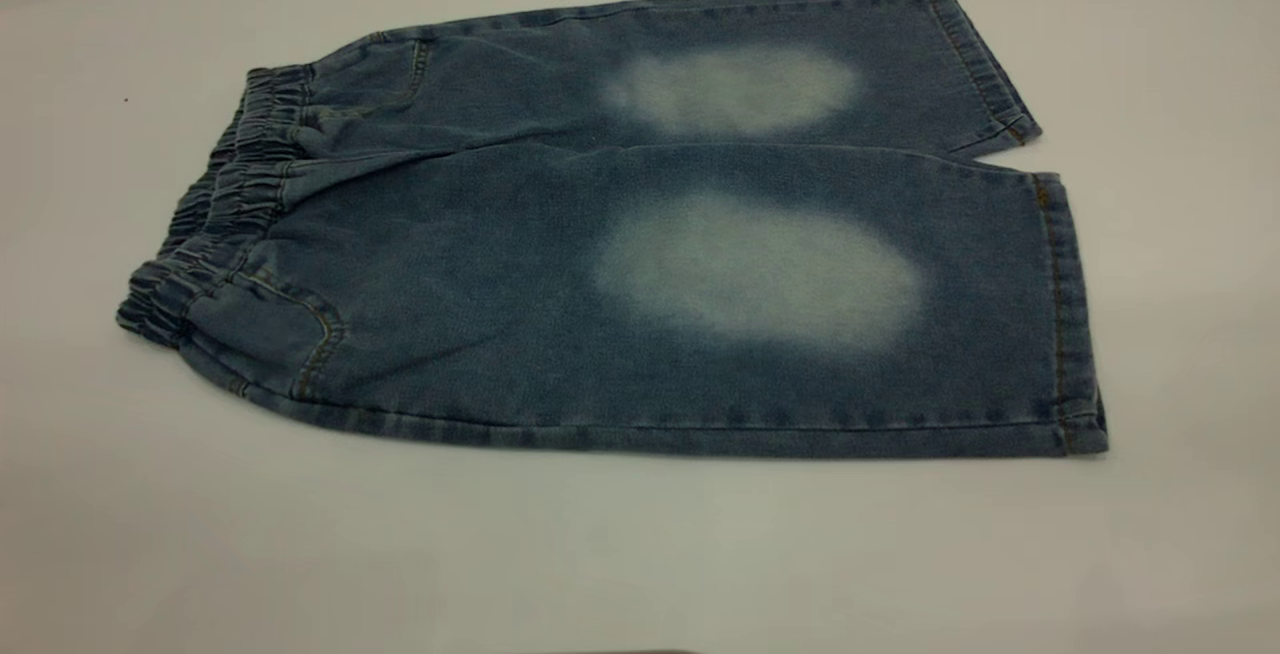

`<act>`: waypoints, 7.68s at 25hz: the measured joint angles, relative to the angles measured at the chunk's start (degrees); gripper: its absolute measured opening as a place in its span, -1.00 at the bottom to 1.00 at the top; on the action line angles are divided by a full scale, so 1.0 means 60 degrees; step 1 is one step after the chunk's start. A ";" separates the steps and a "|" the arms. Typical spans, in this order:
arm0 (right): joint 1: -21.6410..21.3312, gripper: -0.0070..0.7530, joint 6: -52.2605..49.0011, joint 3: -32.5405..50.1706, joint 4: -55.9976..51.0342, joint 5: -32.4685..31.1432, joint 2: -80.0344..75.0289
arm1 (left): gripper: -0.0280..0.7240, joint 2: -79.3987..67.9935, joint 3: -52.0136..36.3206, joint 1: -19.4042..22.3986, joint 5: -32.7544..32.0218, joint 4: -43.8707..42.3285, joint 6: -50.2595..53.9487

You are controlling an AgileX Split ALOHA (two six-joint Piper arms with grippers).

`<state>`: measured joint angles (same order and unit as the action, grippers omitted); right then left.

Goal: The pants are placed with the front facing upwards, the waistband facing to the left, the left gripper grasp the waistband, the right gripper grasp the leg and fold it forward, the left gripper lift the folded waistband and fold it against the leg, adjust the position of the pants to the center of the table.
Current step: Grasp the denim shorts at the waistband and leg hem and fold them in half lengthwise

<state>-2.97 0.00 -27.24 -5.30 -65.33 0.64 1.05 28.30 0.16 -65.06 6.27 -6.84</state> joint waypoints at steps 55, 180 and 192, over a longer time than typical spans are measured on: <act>0.0000 0.32 -0.0803 -0.1283 -0.0173 0.0433 -0.1853 | 0.31 -0.2055 0.0408 0.0000 0.2335 0.0094 0.3507; 0.4873 0.53 0.2661 -0.3342 -0.2043 0.6118 -1.8657 | -0.82 -1.6139 0.2665 0.0159 0.8776 0.0339 0.2147; 0.4873 0.48 0.2594 -0.3392 -0.2043 0.6746 -1.9531 | -0.82 -1.6139 0.2665 0.0159 0.8776 0.0339 0.2147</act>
<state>26.27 15.56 -47.59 -17.55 -24.86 -116.55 -95.78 44.29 1.12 -12.40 8.30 6.04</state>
